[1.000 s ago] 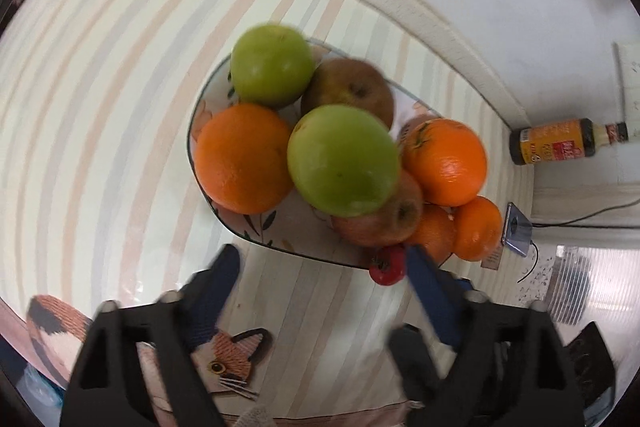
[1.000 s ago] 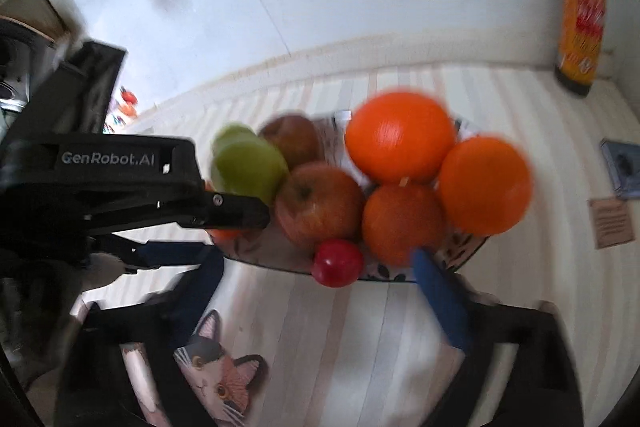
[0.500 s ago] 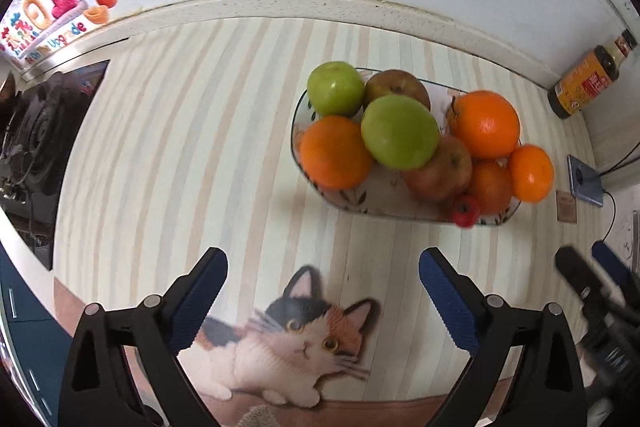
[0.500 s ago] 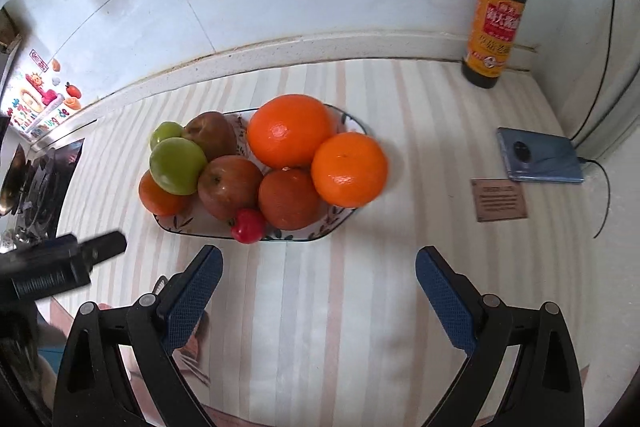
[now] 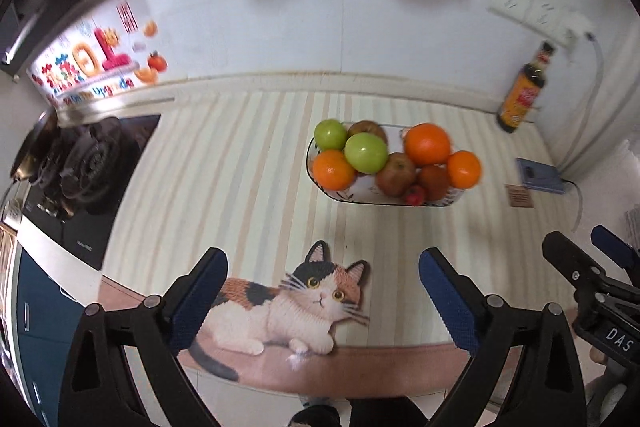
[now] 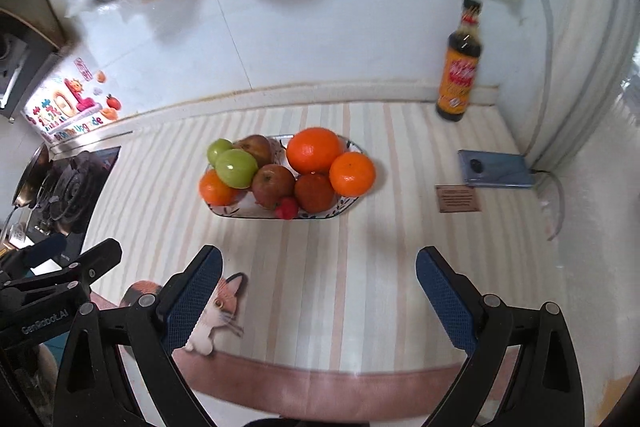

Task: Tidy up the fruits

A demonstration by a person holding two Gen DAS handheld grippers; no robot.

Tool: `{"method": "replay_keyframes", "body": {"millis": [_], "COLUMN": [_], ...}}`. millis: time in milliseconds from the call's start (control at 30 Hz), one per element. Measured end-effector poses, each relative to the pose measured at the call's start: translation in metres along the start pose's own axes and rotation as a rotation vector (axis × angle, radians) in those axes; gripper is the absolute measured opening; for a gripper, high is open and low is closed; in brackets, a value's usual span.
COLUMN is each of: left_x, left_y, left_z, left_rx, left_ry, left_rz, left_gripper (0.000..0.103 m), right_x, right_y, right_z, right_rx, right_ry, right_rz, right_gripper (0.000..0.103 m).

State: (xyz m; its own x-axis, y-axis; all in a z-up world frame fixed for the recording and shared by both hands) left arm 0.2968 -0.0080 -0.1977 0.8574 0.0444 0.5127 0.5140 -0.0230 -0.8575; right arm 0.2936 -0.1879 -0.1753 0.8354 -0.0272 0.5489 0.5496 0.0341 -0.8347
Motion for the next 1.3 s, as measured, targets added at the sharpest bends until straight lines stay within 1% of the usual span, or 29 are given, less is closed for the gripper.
{"method": "replay_keyframes", "body": {"millis": [67, 167, 300, 333, 500, 667, 733, 833, 933, 1067, 1100, 1300], "left_x": [-0.009, -0.02, -0.039, -0.043, -0.063, -0.075, -0.078, -0.081, -0.081, -0.073, -0.069, -0.052], "left_y": [-0.025, -0.053, -0.091, -0.098, -0.139, -0.162, -0.167, -0.169, -0.168, -0.158, -0.155, -0.138], "left_z": [0.003, 0.009, 0.019, 0.019, 0.026, 0.027, 0.025, 0.022, 0.02, 0.017, 0.017, 0.017], "left_rx": [-0.023, -0.034, -0.076, -0.077, -0.081, -0.094, -0.095, -0.1, -0.089, -0.098, -0.091, -0.042], "left_ry": [0.015, 0.03, 0.045, 0.049, 0.073, 0.064, 0.059, 0.047, 0.036, 0.016, 0.013, 0.019], "left_rz": [-0.03, -0.071, -0.103, -0.11, -0.161, -0.188, -0.197, -0.19, -0.194, -0.164, -0.164, -0.159], "left_gripper": [0.098, 0.098, 0.098, 0.098, 0.098, 0.098, 0.098, 0.098, 0.098, 0.099, 0.103, 0.103], "right_x": [-0.012, -0.032, -0.055, -0.061, -0.082, -0.094, -0.097, -0.1, -0.099, -0.093, -0.091, -0.07], "right_y": [-0.03, -0.073, -0.126, -0.138, -0.187, -0.217, -0.226, -0.234, -0.234, -0.221, -0.216, -0.193], "right_z": [0.005, 0.012, 0.025, 0.028, 0.044, 0.049, 0.049, 0.045, 0.04, 0.032, 0.03, 0.025], "right_rx": [-0.015, -0.028, -0.041, -0.04, -0.041, -0.03, -0.036, -0.027, -0.023, -0.018, -0.016, -0.024], "right_ry": [0.01, 0.027, 0.04, 0.042, 0.043, 0.032, 0.023, 0.024, 0.021, 0.024, 0.028, 0.024], "right_rz": [-0.029, -0.067, -0.109, -0.122, -0.167, -0.198, -0.208, -0.209, -0.21, -0.19, -0.184, -0.18], "right_gripper": [0.1, 0.1, 0.1, 0.1, 0.1, 0.1, 0.1, 0.1, 0.102, 0.103, 0.103, 0.103]}}
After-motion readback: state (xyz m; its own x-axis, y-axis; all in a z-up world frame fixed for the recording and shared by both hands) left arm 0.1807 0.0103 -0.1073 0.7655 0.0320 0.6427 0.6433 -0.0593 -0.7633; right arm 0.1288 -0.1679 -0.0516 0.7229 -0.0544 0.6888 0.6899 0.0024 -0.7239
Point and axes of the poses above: each gripper's, at about its wrist camera, not at the fingertips, and y roughly the way its jaws point, z to its left, x to its top, the point moved 5 cm from there along y, roughly the way its jaws point, and after that the axes turned 4 degrees about -y, right-handed, at the moved point
